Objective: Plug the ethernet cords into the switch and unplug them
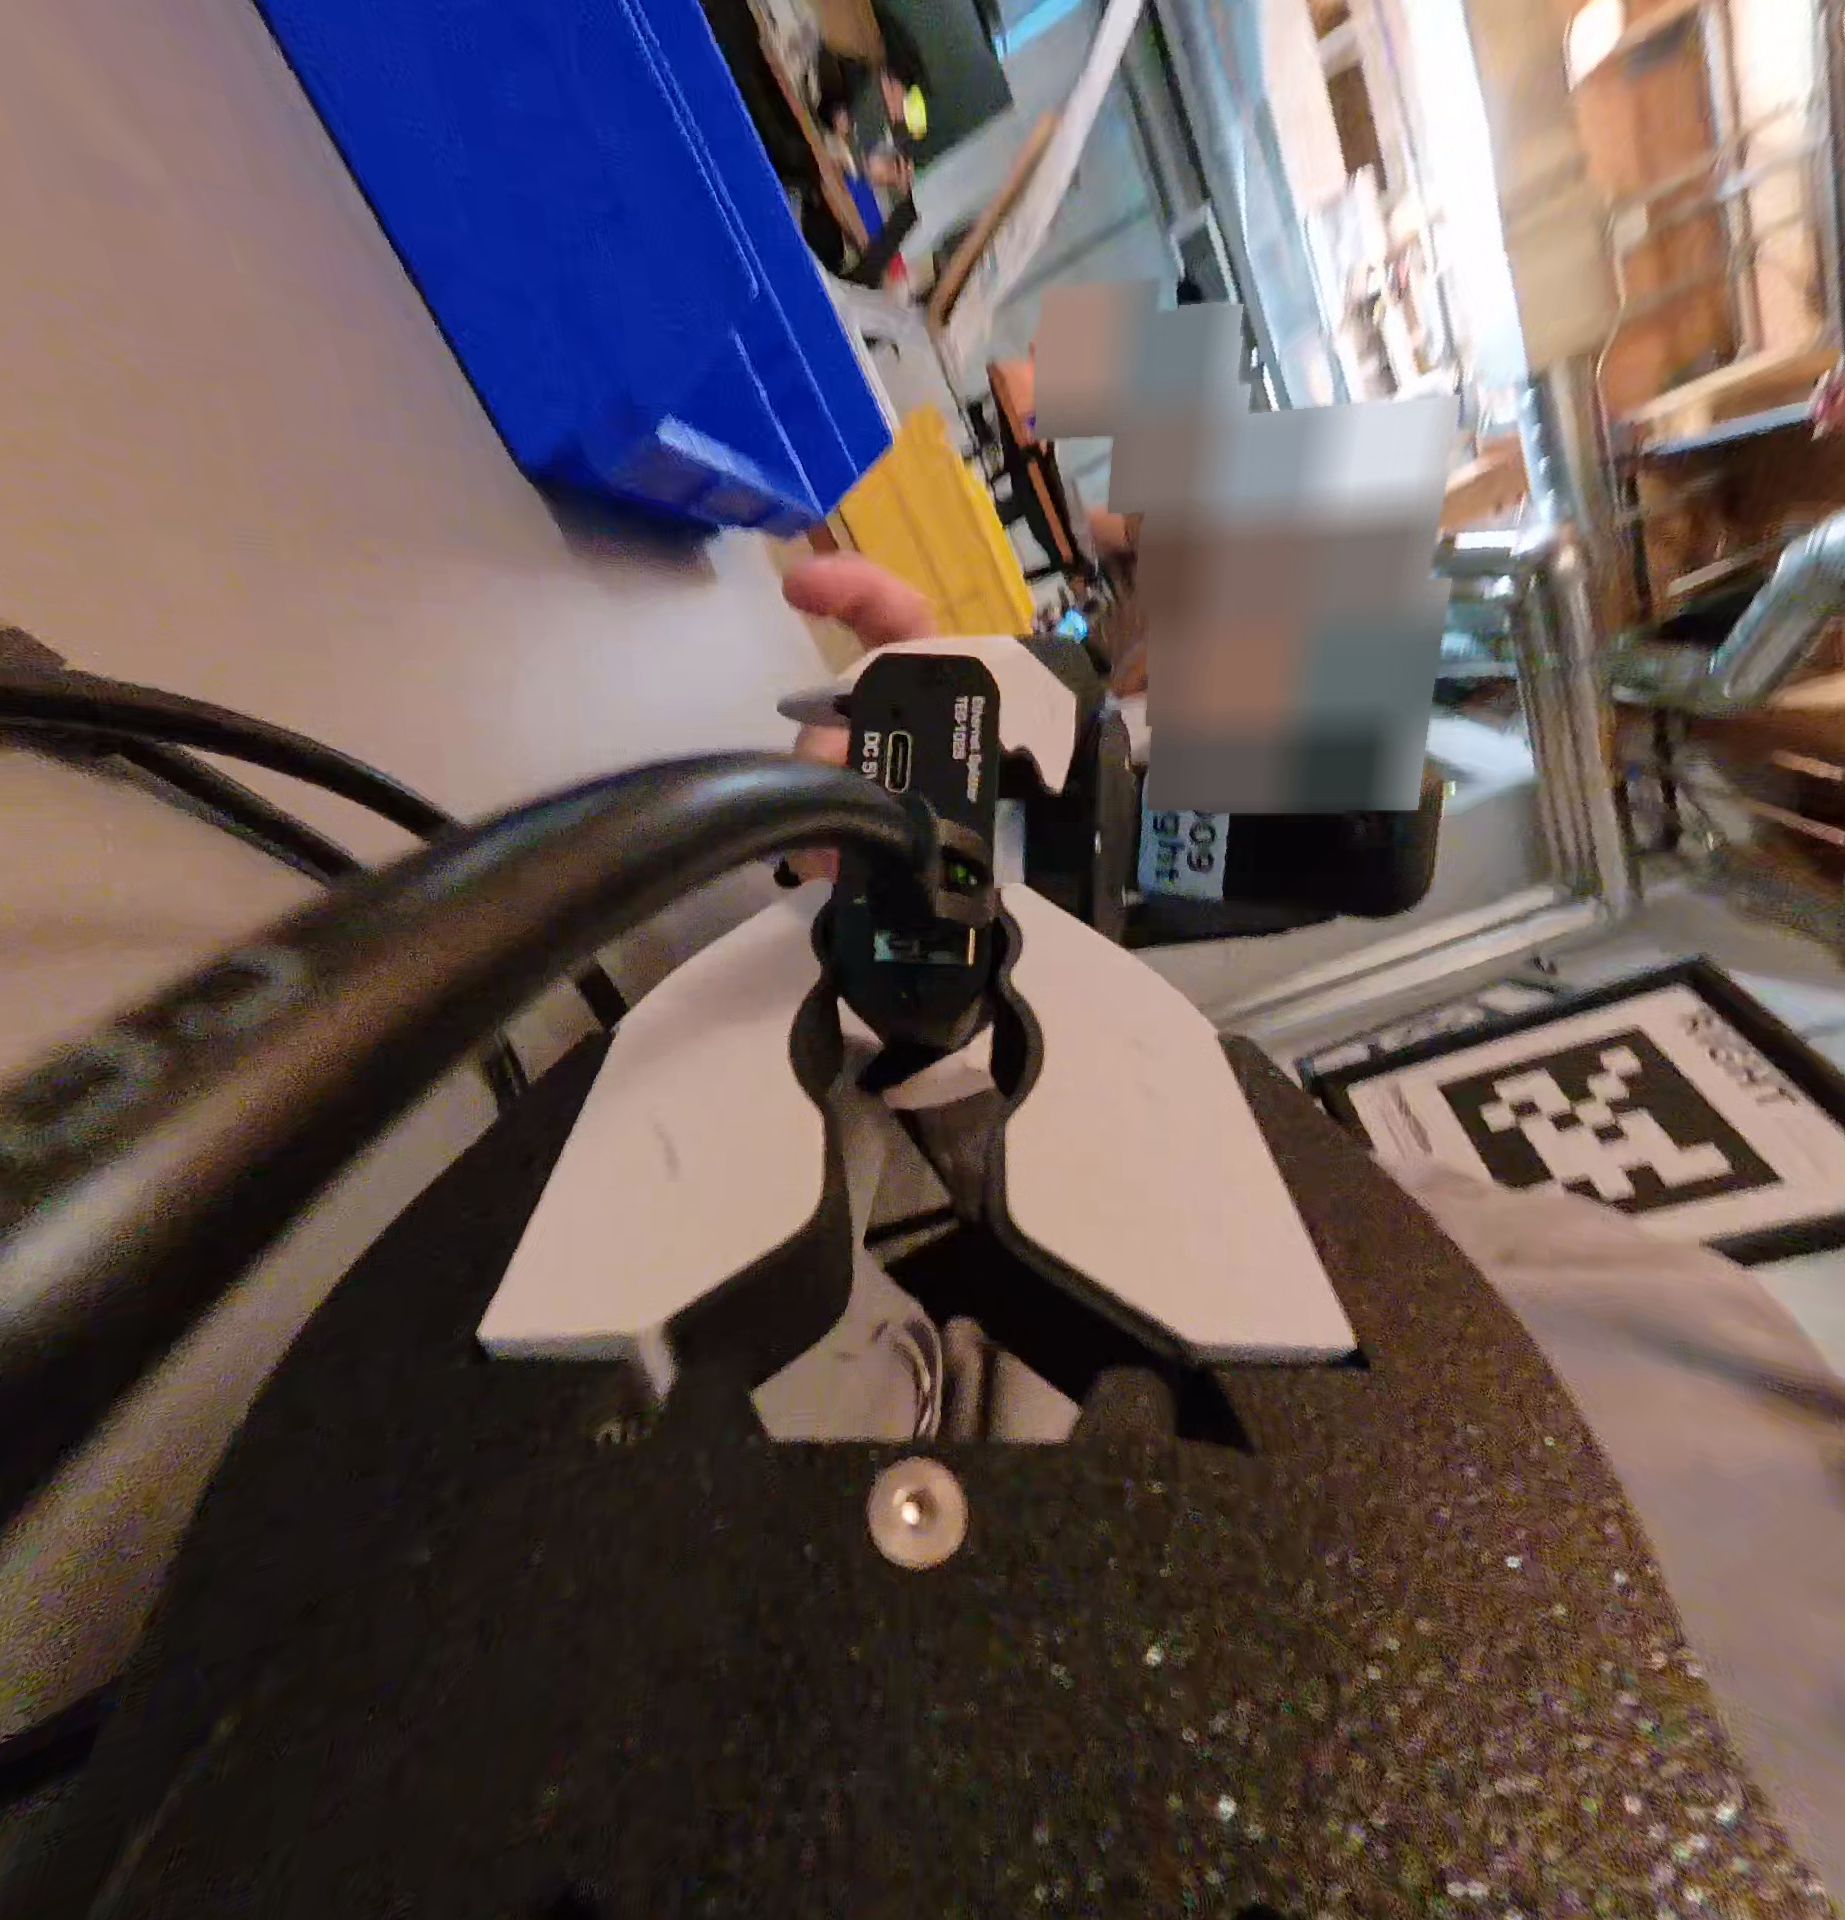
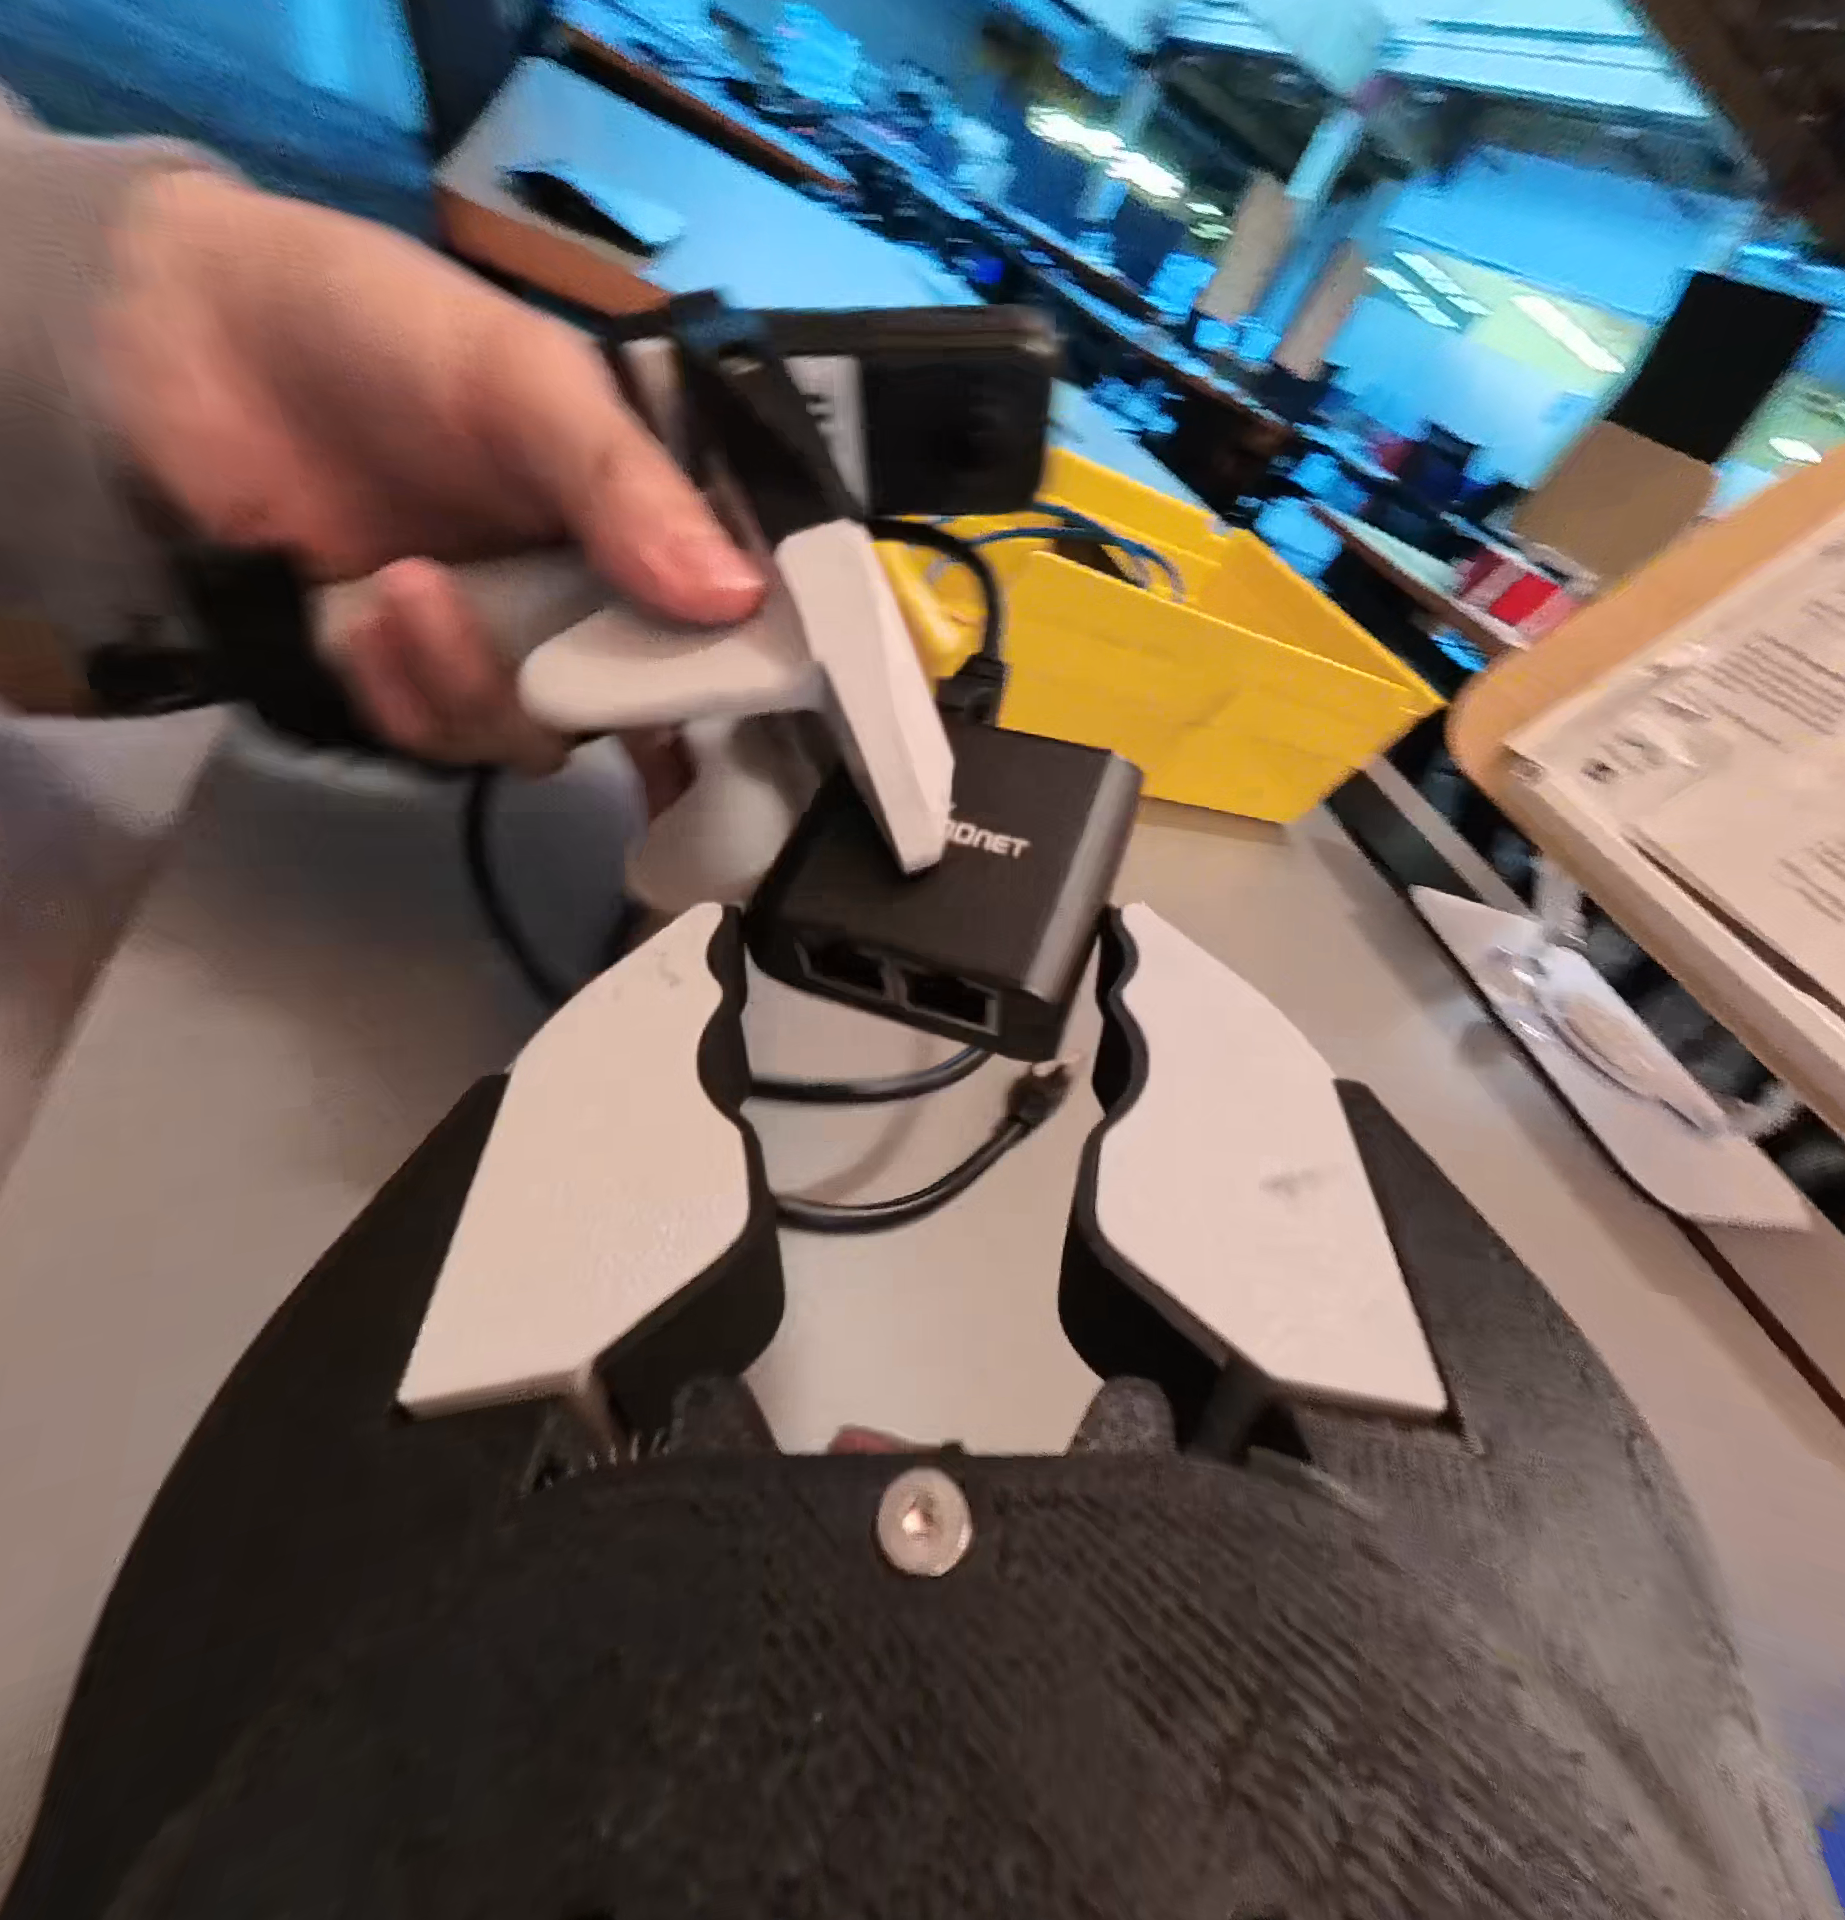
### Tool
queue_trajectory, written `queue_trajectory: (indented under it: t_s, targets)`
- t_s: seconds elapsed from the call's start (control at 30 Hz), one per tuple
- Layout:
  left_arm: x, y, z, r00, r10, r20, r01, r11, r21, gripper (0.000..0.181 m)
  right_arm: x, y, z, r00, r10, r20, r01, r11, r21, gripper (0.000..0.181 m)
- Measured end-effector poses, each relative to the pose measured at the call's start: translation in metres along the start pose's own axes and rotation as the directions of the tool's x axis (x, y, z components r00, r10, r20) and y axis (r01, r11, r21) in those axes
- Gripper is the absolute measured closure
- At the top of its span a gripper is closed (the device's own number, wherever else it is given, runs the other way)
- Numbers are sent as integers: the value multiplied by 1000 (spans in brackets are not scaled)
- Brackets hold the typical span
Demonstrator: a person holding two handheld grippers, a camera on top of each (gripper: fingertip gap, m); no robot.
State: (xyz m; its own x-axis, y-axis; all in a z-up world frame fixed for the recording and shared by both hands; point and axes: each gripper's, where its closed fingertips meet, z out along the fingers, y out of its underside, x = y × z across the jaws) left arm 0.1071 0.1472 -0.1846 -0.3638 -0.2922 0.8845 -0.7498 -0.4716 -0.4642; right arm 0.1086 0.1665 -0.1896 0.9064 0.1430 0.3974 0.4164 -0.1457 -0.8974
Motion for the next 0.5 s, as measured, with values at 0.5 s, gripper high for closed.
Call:
queue_trajectory:
  t_s: [0.5]
  targets:
    - [26,58,-17,971,-12,-241,-100,888,-449,158,-49,-27,-19,940,-94,327,51,989,137,120]
